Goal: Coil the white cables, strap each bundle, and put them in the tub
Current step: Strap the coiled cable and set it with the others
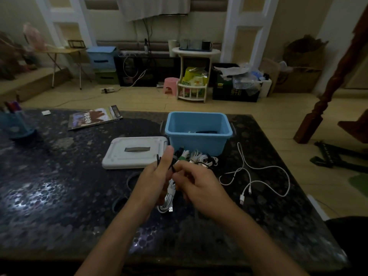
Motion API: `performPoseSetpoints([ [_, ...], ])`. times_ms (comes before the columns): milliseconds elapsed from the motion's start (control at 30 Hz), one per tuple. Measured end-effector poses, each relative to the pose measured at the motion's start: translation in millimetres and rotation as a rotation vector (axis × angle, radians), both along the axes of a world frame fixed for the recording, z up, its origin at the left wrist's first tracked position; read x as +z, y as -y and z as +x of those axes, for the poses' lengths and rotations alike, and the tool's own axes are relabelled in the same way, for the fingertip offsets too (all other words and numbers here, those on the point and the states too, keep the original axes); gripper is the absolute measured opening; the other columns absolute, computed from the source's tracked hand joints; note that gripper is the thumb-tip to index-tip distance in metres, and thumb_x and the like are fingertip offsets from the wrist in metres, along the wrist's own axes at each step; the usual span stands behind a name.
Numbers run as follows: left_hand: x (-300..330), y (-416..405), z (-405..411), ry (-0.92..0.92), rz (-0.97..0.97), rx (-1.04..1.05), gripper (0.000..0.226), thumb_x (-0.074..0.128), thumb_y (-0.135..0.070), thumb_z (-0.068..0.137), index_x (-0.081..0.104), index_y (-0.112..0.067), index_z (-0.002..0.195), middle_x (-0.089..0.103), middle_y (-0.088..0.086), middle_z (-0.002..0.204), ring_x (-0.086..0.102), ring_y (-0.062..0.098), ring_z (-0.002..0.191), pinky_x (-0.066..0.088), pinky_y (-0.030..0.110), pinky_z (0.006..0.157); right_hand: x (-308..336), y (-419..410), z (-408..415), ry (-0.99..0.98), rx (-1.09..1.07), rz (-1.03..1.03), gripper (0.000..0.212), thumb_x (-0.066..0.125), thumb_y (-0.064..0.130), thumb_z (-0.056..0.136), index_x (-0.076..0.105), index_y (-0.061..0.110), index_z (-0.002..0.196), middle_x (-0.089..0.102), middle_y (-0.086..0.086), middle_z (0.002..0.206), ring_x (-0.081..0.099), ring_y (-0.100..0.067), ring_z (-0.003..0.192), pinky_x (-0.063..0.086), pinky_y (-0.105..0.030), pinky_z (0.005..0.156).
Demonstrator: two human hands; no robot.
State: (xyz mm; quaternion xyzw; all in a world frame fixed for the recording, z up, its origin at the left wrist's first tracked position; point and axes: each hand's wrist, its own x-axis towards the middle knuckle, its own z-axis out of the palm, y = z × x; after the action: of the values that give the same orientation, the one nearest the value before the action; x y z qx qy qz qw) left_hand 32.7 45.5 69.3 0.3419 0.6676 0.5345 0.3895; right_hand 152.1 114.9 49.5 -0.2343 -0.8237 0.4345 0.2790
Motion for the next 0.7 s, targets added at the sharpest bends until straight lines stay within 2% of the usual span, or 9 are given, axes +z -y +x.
performPoseSetpoints([
  [67,0,1,4,0.011,0.058,-0.018,0.062,0.044,-0.072,0.081,0.048,-0.025,0.041,0.041,-0.011,0.044,0.036,0.002,0.036,0.029,0.018,0.041,-1,2,-2,0.050,-0.014,0.047,0.015,0.059,0.019,0.098,0.068,0.029,0.091,0.064,0.013,0.072,0.058,-0.003,0.064,0.046,-0.025,0.065],
  [167,-5,-1,2,-0.086,0.090,0.058,0.047,0.053,-0.059,0.090,0.065,-0.023,0.063,0.060,-0.007,0.055,0.059,0.012,0.060,0.044,0.029,0.059,-3,5,-4,0.095,-0.043,0.069,0.009,0.061,0.025,0.098,0.070,0.027,0.096,0.066,0.015,0.075,0.061,0.000,0.067,0.051,-0.023,0.068],
  [233,-9,-3,-7,-0.085,0.030,0.164,0.048,0.045,-0.054,0.098,0.059,-0.019,0.069,0.053,-0.007,0.051,0.051,0.012,0.052,0.038,0.030,0.054,-5,6,-2,0.186,-0.031,0.081,0.004,0.061,0.034,0.097,0.065,0.032,0.096,0.066,0.013,0.078,0.062,-0.001,0.071,0.052,-0.028,0.071],
  [300,-8,-4,-14,-0.026,0.019,0.242,0.048,0.035,-0.055,0.100,0.042,-0.021,0.067,0.035,-0.008,0.048,0.030,0.009,0.040,0.026,0.025,0.044,-9,5,2,0.387,0.025,0.209,0.005,0.057,0.039,0.099,0.054,0.036,0.095,0.068,0.007,0.088,0.063,-0.015,0.086,0.046,-0.033,0.086],
  [367,-8,-3,-19,-0.051,0.059,0.289,0.049,0.033,-0.059,0.100,0.036,-0.022,0.068,0.028,-0.005,0.050,0.024,0.009,0.039,0.022,0.025,0.043,-15,8,3,0.527,0.093,0.311,0.007,0.050,0.038,0.101,0.050,0.033,0.096,0.070,-0.004,0.099,0.061,-0.028,0.100,0.037,-0.038,0.099],
  [467,-10,-2,-20,-0.144,0.132,0.317,0.053,0.035,-0.063,0.098,0.036,-0.020,0.067,0.029,-0.003,0.052,0.028,0.012,0.043,0.025,0.031,0.048,-21,23,-4,0.527,0.168,0.314,0.014,0.049,0.036,0.102,0.058,0.025,0.105,0.070,-0.012,0.102,0.061,-0.035,0.099,0.046,-0.040,0.081],
  [567,-8,-1,-13,0.066,0.265,0.260,0.051,0.039,-0.066,0.090,0.038,-0.017,0.075,0.023,-0.004,0.053,0.021,0.014,0.045,0.022,0.030,0.044,-29,38,-15,0.521,0.229,0.344,0.013,0.050,0.031,0.100,0.058,0.022,0.106,0.068,-0.016,0.097,0.061,-0.040,0.092,0.047,-0.042,0.071],
  [633,-7,0,-11,0.188,0.266,0.194,0.055,0.039,-0.069,0.083,0.044,-0.014,0.081,0.024,-0.003,0.052,0.020,0.013,0.044,0.020,0.026,0.042,-33,41,-20,0.596,0.248,0.392,0.016,0.048,0.031,0.102,0.060,0.020,0.104,0.067,-0.016,0.097,0.062,-0.040,0.092,0.046,-0.041,0.069],
  [700,-6,3,-12,0.212,0.217,0.106,0.059,0.037,-0.070,0.082,0.050,-0.012,0.085,0.025,-0.002,0.050,0.018,0.012,0.042,0.017,0.021,0.041,-32,35,-21,0.700,0.226,0.416,0.020,0.047,0.032,0.103,0.065,0.022,0.107,0.067,-0.014,0.106,0.062,-0.038,0.099,0.042,-0.038,0.072],
])
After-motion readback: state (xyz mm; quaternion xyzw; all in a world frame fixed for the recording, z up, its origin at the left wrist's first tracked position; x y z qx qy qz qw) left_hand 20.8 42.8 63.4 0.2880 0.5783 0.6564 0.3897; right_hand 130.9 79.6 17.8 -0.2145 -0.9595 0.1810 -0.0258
